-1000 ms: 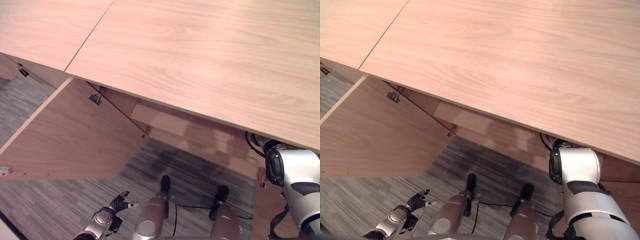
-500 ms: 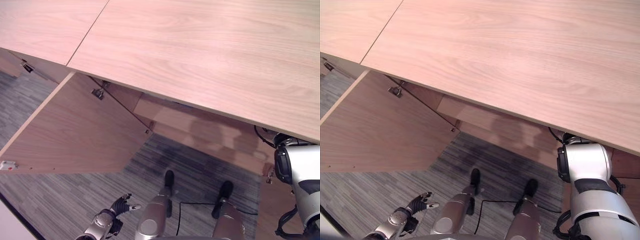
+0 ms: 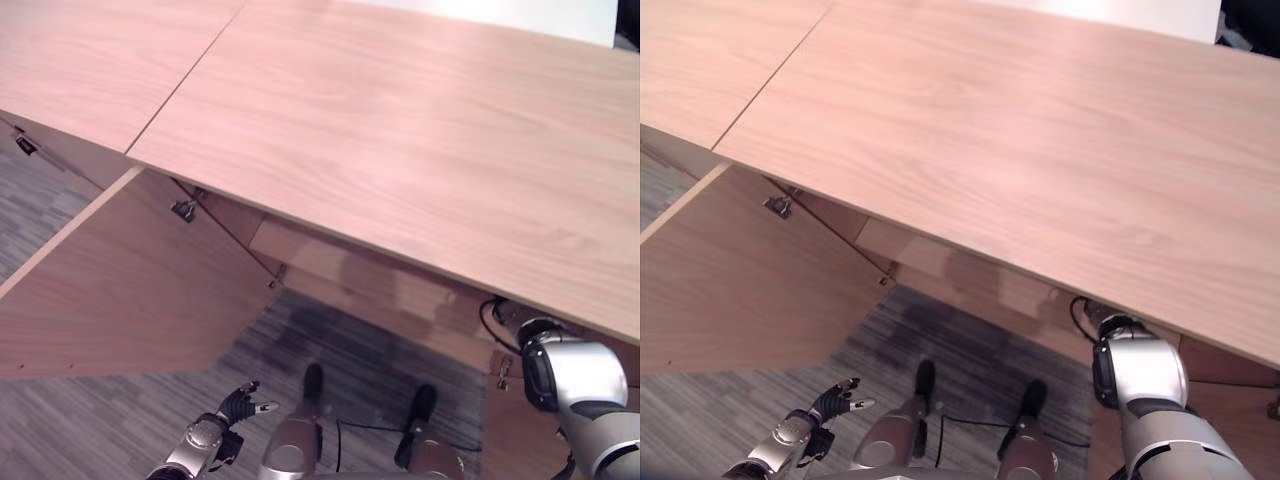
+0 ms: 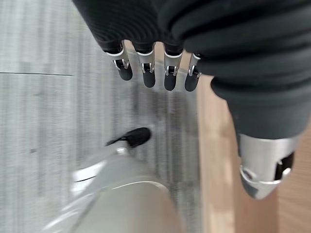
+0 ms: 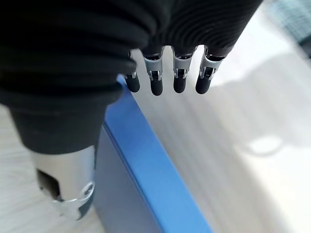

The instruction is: Put the empty folder in the office cabinet

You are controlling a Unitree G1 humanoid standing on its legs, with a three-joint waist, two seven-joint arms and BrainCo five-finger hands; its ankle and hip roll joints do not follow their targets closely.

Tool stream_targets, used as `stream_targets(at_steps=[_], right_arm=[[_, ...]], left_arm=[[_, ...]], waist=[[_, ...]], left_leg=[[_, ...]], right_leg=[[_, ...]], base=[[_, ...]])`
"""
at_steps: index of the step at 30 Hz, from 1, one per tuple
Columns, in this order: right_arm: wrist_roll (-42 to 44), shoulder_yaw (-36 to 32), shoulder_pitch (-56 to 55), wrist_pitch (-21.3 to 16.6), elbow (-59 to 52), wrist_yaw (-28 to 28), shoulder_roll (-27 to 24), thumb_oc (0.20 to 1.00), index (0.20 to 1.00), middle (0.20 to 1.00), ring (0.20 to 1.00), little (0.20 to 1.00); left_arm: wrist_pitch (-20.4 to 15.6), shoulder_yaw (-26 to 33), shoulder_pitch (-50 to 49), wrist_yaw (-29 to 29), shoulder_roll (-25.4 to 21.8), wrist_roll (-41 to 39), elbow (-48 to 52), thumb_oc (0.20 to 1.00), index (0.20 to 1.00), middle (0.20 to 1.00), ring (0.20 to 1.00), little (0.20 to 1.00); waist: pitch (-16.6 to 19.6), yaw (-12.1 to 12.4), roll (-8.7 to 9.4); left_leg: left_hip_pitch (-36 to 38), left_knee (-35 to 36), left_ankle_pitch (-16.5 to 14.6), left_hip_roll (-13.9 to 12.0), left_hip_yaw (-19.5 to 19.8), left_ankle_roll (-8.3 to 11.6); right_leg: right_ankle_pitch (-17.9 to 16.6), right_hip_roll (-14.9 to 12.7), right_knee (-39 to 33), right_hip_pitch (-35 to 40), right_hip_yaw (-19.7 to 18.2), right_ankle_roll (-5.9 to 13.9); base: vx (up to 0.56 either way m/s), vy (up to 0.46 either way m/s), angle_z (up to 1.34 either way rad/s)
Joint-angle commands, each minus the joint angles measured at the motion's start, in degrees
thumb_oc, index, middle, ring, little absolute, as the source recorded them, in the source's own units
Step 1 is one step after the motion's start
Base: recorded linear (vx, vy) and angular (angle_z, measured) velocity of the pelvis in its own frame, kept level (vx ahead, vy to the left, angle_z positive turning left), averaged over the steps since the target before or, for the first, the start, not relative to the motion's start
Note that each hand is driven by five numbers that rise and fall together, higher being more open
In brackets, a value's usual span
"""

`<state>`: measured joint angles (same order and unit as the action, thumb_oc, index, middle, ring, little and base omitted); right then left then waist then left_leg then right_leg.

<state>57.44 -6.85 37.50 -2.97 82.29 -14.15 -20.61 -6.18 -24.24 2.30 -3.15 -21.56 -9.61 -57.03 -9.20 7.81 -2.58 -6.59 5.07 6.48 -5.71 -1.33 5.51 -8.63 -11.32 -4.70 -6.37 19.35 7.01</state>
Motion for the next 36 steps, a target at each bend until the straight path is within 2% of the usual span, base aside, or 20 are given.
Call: stream_targets(at_steps=[1,3,4,5,13,20,29,32,33,34,35,36], right_arm=[[2.73,-0.59,-0.23,-2.91,-1.18,2.34,0.22,1.0,1.0,1.0,1.0,1.0],[3.13,-0.78,-2.09,-3.21,-1.84,2.73,1.3,1.0,1.0,1.0,1.0,1.0],[3.49,-1.36,-9.26,-3.87,-5.05,4.87,5.2,1.0,1.0,1.0,1.0,1.0],[3.43,-0.93,-10.79,-3.91,-6.34,5.61,6.37,1.0,1.0,1.0,1.0,1.0],[1.92,1.93,-19.92,-4.25,-14.9,9.96,10.18,1.0,1.0,1.0,1.0,1.0],[0.0,3.22,-24.86,-4.69,-20.12,12.66,10.61,1.0,1.0,1.0,1.0,1.0],[-4.95,4.91,-27.8,-3.49,-17.22,14.05,10.38,1.0,1.0,1.0,1.0,1.0],[-12.21,6.89,-28.34,-4.34,-19.3,13.17,8.93,1.0,1.0,1.0,1.0,1.0],[-17.71,8.28,-28.42,-4.53,-20.93,11.91,7.68,1.0,1.0,1.0,1.0,1.0],[-23.28,9.52,-28.99,-4.96,-23.34,11.47,6.25,0.2,0.2,0.2,0.2,0.2],[-23.36,9.52,-29.04,-4.94,-23.41,11.43,6.25,0.2,0.2,0.2,0.2,0.2],[-27.46,10.5,-29.13,-5.2,-25.21,10.68,5.09,0.2,0.2,0.2,0.2,0.2]], left_arm=[[-0.18,0.78,1.37,0.37,-0.13,3.06,-4.79,1.0,1.0,1.0,1.0,1.0],[-0.09,1.35,1.2,0.29,0.01,3.35,-5.54,1.0,1.0,1.0,1.0,1.0],[0.03,3.53,0.89,0.29,0.82,5.03,-8.94,1.0,1.0,1.0,1.0,1.0],[0.06,3.87,0.85,0.26,0.94,5.85,-9.59,1.0,1.0,1.0,1.0,1.0],[0.03,5.98,-0.98,-0.13,2.02,10.17,-13.13,1.0,1.0,1.0,1.0,1.0],[-0.43,6.89,-2.44,-0.29,2.21,11.44,-12.95,1.0,1.0,1.0,1.0,1.0],[-0.73,7.86,-2.56,-0.15,2.79,11.67,-14.37,1.0,1.0,1.0,1.0,1.0],[-0.84,8.32,-2.72,0.14,2.92,11.68,-14.16,1.0,1.0,1.0,1.0,1.0],[-0.97,8.56,-2.86,0.26,2.89,11.71,-13.79,1.0,1.0,1.0,1.0,1.0],[-1.26,8.79,-3.27,0.18,2.85,12.09,-13.03,1.0,1.0,1.0,1.0,1.0],[-1.25,8.8,-3.3,0.17,2.86,12.1,-13.0,1.0,1.0,1.0,1.0,1.0],[-1.52,8.77,-3.58,0.0,2.74,12.36,-12.36,1.0,1.0,1.0,1.0,1.0]], waist=[[1.84,0.43,0.0],[2.37,0.22,0.16],[4.52,-0.95,0.96],[5.04,-1.24,1.16],[7.98,-2.84,2.5],[8.71,-3.83,2.67],[9.22,-4.28,2.74],[9.11,-4.42,2.7],[8.92,-4.43,2.7],[8.7,-4.48,2.61],[8.71,-4.5,2.59],[8.47,-4.46,2.61]], left_leg=[[0.82,-0.1,-3.83,-0.71,1.2,1.79],[1.4,-0.07,-4.02,-0.65,1.13,1.74],[4.14,-0.07,-5.07,-0.43,0.63,1.56],[4.82,-0.07,-5.37,-0.43,0.4,1.53],[8.96,-0.07,-6.81,-0.34,-0.51,1.22],[10.02,-0.07,-7.18,-0.13,-1.18,1.04],[10.98,-0.07,-7.64,-0.06,-1.32,0.78],[11.01,-0.07,-7.65,0.01,-1.32,0.65],[10.97,-0.07,-7.62,-0.01,-1.43,0.62],[10.97,-0.07,-7.65,0.03,-1.42,0.55],[10.98,-0.07,-7.66,0.03,-1.41,0.55],[10.96,-0.07,-7.68,0.06,-1.38,0.5]], right_leg=[[8.69,-0.63,6.87,2.22,-1.07,3.31],[8.62,-0.64,6.69,2.74,-1.06,3.32],[8.69,-0.5,6.17,5.0,-1.53,3.45],[8.67,-0.43,5.95,5.52,-1.65,3.48],[8.15,-0.67,5.19,8.61,-2.93,3.75],[7.56,-0.87,4.8,9.05,-3.62,3.96],[7.27,-1.18,4.6,9.67,-4.09,4.13],[7.16,-1.31,4.48,9.69,-4.16,4.18],[7.0,-1.46,4.37,9.7,-4.04,4.24],[6.95,-1.49,4.25,9.74,-4.09,4.29],[6.95,-1.49,4.26,9.76,-4.08,4.29],[6.92,-1.57,4.27,9.68,-4.2,4.31]], base=[[0.07,0.022,-0.03],[0.1,0.043,-0.1],[0.15,0.082,-0.17],[0.15,0.082,-0.14],[0.06,0.029,-0.1],[0.01,0.012,-0.03],[0.0,0.004,-0.01],[0.0,0.0,0.0],[0.0,0.0,0.0],[0.0,0.0,0.0],[0.0,0.0,0.0],[0.0,0.0,0.0]])
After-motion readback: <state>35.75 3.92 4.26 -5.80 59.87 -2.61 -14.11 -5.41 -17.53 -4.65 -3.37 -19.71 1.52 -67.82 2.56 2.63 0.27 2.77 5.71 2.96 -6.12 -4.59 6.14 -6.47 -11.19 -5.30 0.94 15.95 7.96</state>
